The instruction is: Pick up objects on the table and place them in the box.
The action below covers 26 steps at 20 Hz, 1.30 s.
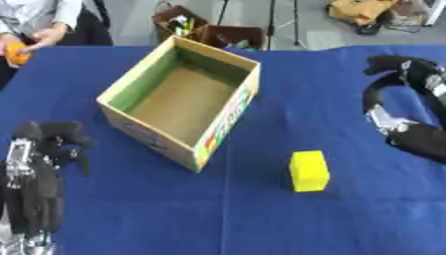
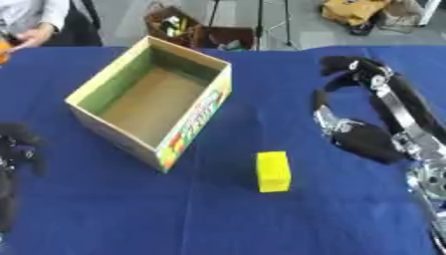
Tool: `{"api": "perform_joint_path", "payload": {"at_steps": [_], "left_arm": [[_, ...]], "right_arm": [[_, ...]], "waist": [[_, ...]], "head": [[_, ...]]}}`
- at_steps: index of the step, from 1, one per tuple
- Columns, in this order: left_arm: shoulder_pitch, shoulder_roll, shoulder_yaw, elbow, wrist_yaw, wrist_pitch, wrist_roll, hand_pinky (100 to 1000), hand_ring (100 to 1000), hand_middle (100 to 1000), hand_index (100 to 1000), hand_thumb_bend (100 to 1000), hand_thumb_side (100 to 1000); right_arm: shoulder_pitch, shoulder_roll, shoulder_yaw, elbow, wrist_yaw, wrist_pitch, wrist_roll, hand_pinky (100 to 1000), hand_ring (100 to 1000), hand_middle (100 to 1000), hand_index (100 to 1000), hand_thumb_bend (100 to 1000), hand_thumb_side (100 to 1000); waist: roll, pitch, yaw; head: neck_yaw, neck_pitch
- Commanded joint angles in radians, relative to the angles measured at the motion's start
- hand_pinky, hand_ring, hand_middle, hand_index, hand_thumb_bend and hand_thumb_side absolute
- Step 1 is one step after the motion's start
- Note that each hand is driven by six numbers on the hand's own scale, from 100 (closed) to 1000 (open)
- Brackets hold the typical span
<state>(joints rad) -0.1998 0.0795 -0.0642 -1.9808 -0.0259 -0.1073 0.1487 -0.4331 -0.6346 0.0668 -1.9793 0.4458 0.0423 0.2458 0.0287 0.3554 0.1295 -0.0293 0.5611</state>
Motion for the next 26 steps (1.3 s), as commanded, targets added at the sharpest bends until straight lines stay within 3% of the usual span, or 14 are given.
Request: {"api": "perform_joint_path", "payload": {"at_steps": [1,5,8,13,21,26], "left_arm": [[-0.002,0.019,-0.005,-0.019,-0.001,0.002,-0.002,224,492,444,599,100,964],[-0.001,0.021,-0.006,-0.019,-0.001,0.004,-0.004,224,492,444,599,100,964],[-0.001,0.023,-0.007,-0.019,-0.001,0.005,-0.005,224,492,444,599,100,964],[-0.001,0.025,-0.010,-0.019,-0.001,0.008,-0.008,224,492,444,599,100,964],[-0.003,0.027,-0.012,-0.019,0.001,0.010,-0.012,224,493,444,600,100,964],[-0.004,0.026,-0.012,-0.019,0.001,0.012,-0.013,224,493,444,600,100,964]], "right_arm": [[-0.034,-0.094,0.022,-0.021,0.023,-0.019,0.067,804,738,774,901,100,509],[-0.071,-0.156,0.047,-0.021,0.034,-0.047,0.135,811,764,791,907,100,568],[-0.087,-0.187,0.059,-0.021,0.031,-0.066,0.173,809,776,800,922,100,779],[-0.101,-0.231,0.082,-0.021,0.034,-0.081,0.227,816,797,806,944,100,997],[-0.127,-0.267,0.131,-0.021,0.017,-0.075,0.308,867,856,853,1000,100,1000],[-0.133,-0.270,0.149,-0.021,0.014,-0.056,0.367,881,867,869,1000,100,692]], "waist": [[-0.005,-0.024,0.002],[-0.009,-0.026,0.006],[-0.012,-0.027,0.008],[-0.016,-0.026,0.009],[-0.019,-0.029,0.014],[-0.021,-0.027,0.014]], "head": [[-0.002,0.004],[-0.004,0.005],[-0.004,0.005],[-0.006,0.003],[-0.011,0.000],[-0.011,-0.003]]}}
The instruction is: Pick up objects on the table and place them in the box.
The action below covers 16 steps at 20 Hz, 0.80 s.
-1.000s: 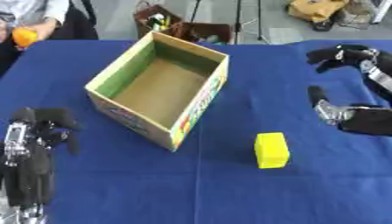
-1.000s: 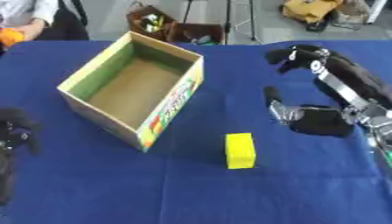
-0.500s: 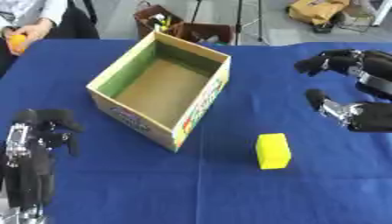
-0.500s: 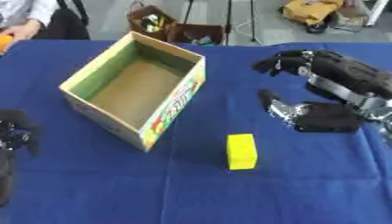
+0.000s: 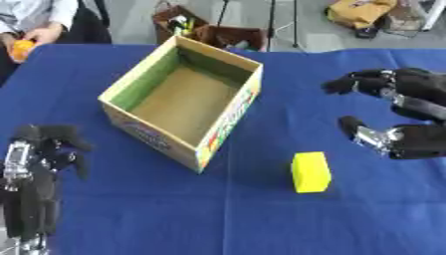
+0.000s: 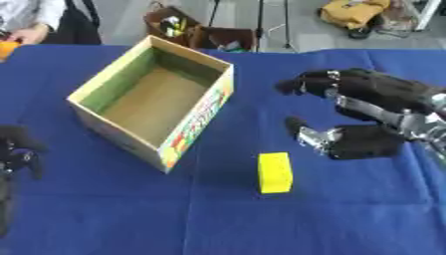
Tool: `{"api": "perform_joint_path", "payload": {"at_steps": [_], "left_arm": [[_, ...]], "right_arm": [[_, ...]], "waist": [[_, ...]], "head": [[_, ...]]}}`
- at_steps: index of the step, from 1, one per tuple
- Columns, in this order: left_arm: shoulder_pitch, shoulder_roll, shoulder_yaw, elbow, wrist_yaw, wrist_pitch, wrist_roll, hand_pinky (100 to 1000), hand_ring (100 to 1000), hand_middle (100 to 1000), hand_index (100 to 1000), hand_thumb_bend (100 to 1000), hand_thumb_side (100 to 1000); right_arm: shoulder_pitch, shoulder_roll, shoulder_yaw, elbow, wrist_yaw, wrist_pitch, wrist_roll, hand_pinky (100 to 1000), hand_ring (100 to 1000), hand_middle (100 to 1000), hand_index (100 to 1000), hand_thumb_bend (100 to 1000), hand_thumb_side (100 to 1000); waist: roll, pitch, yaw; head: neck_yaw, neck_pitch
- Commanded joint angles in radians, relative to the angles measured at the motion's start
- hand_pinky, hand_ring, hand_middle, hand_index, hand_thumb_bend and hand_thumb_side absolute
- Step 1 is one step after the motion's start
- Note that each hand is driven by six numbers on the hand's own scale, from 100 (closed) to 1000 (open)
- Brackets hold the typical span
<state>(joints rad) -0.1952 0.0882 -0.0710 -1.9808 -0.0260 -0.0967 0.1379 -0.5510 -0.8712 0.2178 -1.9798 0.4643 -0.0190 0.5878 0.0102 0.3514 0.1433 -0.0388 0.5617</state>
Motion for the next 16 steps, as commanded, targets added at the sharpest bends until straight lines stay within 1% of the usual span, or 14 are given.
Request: {"api": "perform_joint_path", "payload": {"at_steps": [1,3,5,6,7,10,13,16], "left_arm": [[-0.009,0.017,-0.005,-0.019,0.001,0.001,-0.001,224,493,445,601,100,964],[-0.009,0.017,-0.005,-0.019,0.000,0.002,-0.001,224,493,445,601,100,965],[-0.009,0.017,-0.005,-0.019,-0.001,0.003,-0.001,224,493,444,601,100,965],[-0.009,0.017,-0.005,-0.019,-0.001,0.004,-0.001,224,493,444,601,100,965],[-0.009,0.017,-0.005,-0.019,-0.002,0.005,-0.001,223,493,444,600,100,964],[-0.009,0.017,-0.005,-0.019,-0.004,0.006,-0.001,223,493,444,600,100,962],[-0.010,0.017,-0.006,-0.019,-0.005,0.007,-0.002,223,494,444,600,100,963],[-0.011,0.016,-0.007,-0.019,-0.006,0.008,-0.004,223,494,444,600,100,961]], "right_arm": [[-0.016,-0.033,-0.002,-0.020,-0.008,0.007,0.033,885,869,869,1000,100,597],[-0.016,-0.032,0.002,-0.020,-0.020,0.008,0.049,891,872,873,1000,100,640],[-0.018,-0.031,0.007,-0.020,-0.037,0.000,0.064,898,882,886,1000,100,736],[-0.018,-0.031,0.009,-0.020,-0.045,-0.005,0.073,898,882,886,1000,100,750],[-0.017,-0.032,0.012,-0.020,-0.055,-0.009,0.081,901,884,889,1000,100,902],[-0.011,-0.036,0.023,-0.020,-0.080,-0.013,0.103,905,886,890,1000,100,1000],[-0.002,-0.041,0.044,-0.020,-0.092,-0.004,0.129,904,887,890,1000,100,1000],[0.005,-0.040,0.068,-0.020,-0.086,0.010,0.155,901,888,891,1000,100,1000]], "waist": [[-0.003,-0.022,0.000],[-0.004,-0.021,-0.001],[-0.005,-0.020,-0.002],[-0.006,-0.020,-0.002],[-0.006,-0.019,-0.003],[-0.007,-0.018,-0.005],[-0.009,-0.016,-0.005],[-0.010,-0.014,-0.004]], "head": [[-0.001,-0.004],[-0.002,-0.003],[-0.001,-0.003],[-0.001,-0.003],[-0.001,-0.003],[-0.001,-0.002],[-0.002,-0.002],[-0.003,-0.003]]}}
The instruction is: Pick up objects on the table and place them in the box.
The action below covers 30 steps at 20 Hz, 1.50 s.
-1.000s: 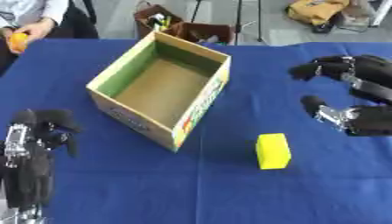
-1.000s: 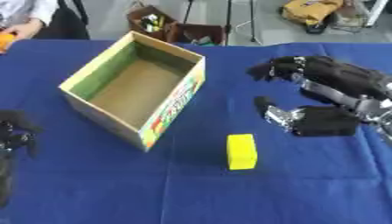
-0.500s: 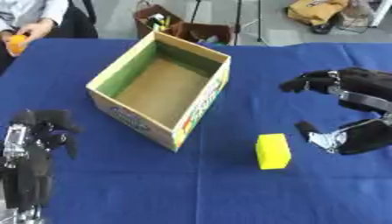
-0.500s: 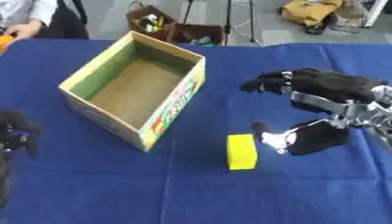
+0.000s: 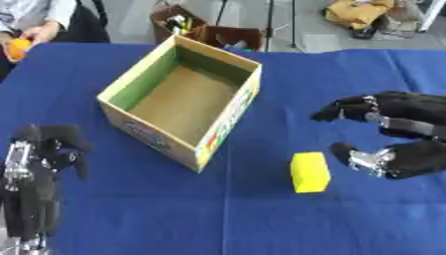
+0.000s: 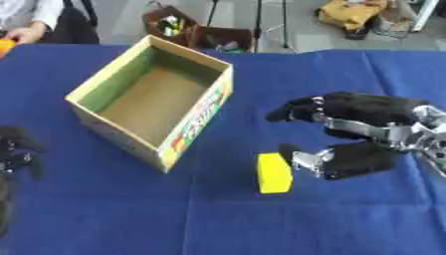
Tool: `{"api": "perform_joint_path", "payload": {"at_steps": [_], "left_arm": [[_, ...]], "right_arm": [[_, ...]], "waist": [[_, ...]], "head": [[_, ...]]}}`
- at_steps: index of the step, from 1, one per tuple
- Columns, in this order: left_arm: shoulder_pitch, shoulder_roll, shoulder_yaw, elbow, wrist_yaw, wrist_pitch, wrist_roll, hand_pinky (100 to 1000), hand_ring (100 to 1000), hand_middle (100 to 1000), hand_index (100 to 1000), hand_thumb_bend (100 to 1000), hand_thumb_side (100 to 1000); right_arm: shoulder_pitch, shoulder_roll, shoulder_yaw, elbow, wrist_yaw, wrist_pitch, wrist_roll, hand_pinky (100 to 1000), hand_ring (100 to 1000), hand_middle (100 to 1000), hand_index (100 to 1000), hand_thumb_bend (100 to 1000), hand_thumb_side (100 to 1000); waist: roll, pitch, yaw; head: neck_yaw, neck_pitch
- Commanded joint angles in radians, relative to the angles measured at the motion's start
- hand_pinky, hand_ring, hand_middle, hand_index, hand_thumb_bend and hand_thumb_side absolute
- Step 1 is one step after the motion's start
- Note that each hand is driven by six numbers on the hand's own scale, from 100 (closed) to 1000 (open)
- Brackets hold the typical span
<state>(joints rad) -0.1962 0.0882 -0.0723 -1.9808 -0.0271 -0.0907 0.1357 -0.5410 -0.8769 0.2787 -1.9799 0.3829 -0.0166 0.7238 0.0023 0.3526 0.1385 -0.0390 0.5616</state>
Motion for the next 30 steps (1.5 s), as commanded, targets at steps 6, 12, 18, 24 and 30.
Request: {"api": "perform_joint_path", "payload": {"at_steps": [6,12,18,24,30], "left_arm": [[-0.011,0.015,-0.007,-0.019,-0.006,0.003,-0.003,223,494,445,600,100,956],[-0.011,0.014,-0.008,-0.019,-0.007,0.005,-0.006,222,494,444,599,100,949],[-0.011,0.013,-0.009,-0.019,-0.009,0.007,-0.007,222,495,444,598,100,953],[-0.011,0.012,-0.009,-0.019,-0.012,0.009,-0.011,222,495,444,597,100,956],[-0.011,0.011,-0.010,-0.019,-0.014,0.010,-0.013,221,495,444,596,100,955]], "right_arm": [[-0.008,-0.023,0.048,-0.020,0.017,0.015,0.068,898,885,890,1000,100,831],[-0.018,-0.010,0.071,-0.020,0.060,0.028,0.094,880,876,883,1000,100,668],[-0.029,0.001,0.080,-0.020,0.165,0.021,0.055,876,886,898,1000,100,780],[-0.030,0.009,0.080,-0.020,0.219,-0.002,0.007,873,891,904,1000,100,827],[-0.028,0.016,0.081,-0.020,0.268,-0.005,-0.009,883,909,914,1000,100,850]], "waist": [[-0.003,-0.012,0.004],[-0.004,-0.010,0.004],[-0.005,-0.009,0.004],[-0.004,-0.005,0.002],[-0.003,-0.001,0.002]], "head": [[-0.005,-0.004],[-0.008,-0.005],[-0.010,-0.004],[-0.010,-0.007],[-0.012,-0.011]]}}
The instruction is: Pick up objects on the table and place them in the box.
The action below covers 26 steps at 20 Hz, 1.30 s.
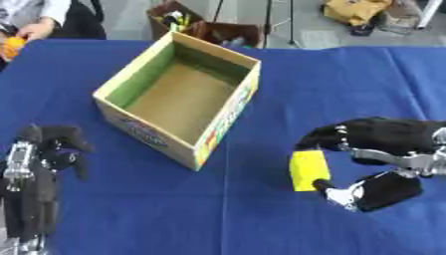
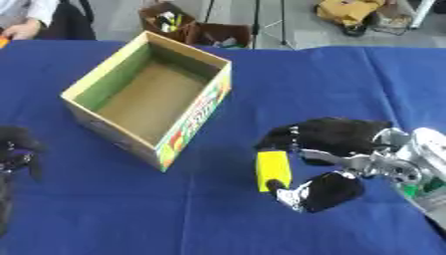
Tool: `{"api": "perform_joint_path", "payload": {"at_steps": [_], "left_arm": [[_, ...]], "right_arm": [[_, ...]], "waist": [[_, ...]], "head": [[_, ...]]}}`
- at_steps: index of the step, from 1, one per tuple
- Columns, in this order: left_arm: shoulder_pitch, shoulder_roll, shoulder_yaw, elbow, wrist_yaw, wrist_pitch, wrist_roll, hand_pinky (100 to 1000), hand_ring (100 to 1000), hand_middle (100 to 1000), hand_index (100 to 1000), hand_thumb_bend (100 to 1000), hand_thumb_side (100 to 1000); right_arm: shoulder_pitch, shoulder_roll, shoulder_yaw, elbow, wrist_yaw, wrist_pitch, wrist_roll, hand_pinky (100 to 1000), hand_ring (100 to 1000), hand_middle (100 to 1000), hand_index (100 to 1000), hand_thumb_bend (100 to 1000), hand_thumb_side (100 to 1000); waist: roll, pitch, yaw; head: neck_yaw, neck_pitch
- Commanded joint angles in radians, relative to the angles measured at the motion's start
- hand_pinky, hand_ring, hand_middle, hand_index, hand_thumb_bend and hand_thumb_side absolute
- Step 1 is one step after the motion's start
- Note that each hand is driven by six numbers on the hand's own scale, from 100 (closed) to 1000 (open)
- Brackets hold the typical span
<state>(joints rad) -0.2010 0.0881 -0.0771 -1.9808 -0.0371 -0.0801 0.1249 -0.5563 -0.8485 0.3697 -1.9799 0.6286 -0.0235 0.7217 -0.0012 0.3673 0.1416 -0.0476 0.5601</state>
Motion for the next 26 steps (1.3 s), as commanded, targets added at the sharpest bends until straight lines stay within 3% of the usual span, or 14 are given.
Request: {"api": "perform_joint_path", "payload": {"at_steps": [1,8,11,26], "left_arm": [[-0.007,0.011,-0.005,-0.019,-0.004,-0.001,-0.003,221,496,444,596,100,955],[-0.007,0.009,-0.007,-0.019,-0.007,0.000,-0.007,221,496,444,596,100,956],[-0.007,0.009,-0.007,-0.019,-0.007,0.000,-0.007,220,495,443,595,100,956],[-0.008,0.008,-0.008,-0.019,-0.008,0.000,-0.009,220,496,443,595,100,955]], "right_arm": [[-0.012,-0.010,-0.011,-0.020,0.029,0.004,-0.007,883,910,914,1000,100,854],[-0.018,0.003,-0.007,0.002,0.092,0.012,-0.015,880,916,916,1000,100,851],[-0.021,0.008,0.001,0.020,0.111,0.008,-0.013,881,921,917,1000,100,894],[-0.026,0.022,0.017,0.088,0.129,-0.005,0.003,884,931,920,1000,100,963]], "waist": [[0.001,-0.015,-0.001],[0.002,-0.009,0.002],[0.001,-0.007,0.003],[0.001,0.000,0.010]], "head": [[-0.004,-0.010],[-0.008,-0.017],[-0.011,-0.019],[-0.015,-0.021]]}}
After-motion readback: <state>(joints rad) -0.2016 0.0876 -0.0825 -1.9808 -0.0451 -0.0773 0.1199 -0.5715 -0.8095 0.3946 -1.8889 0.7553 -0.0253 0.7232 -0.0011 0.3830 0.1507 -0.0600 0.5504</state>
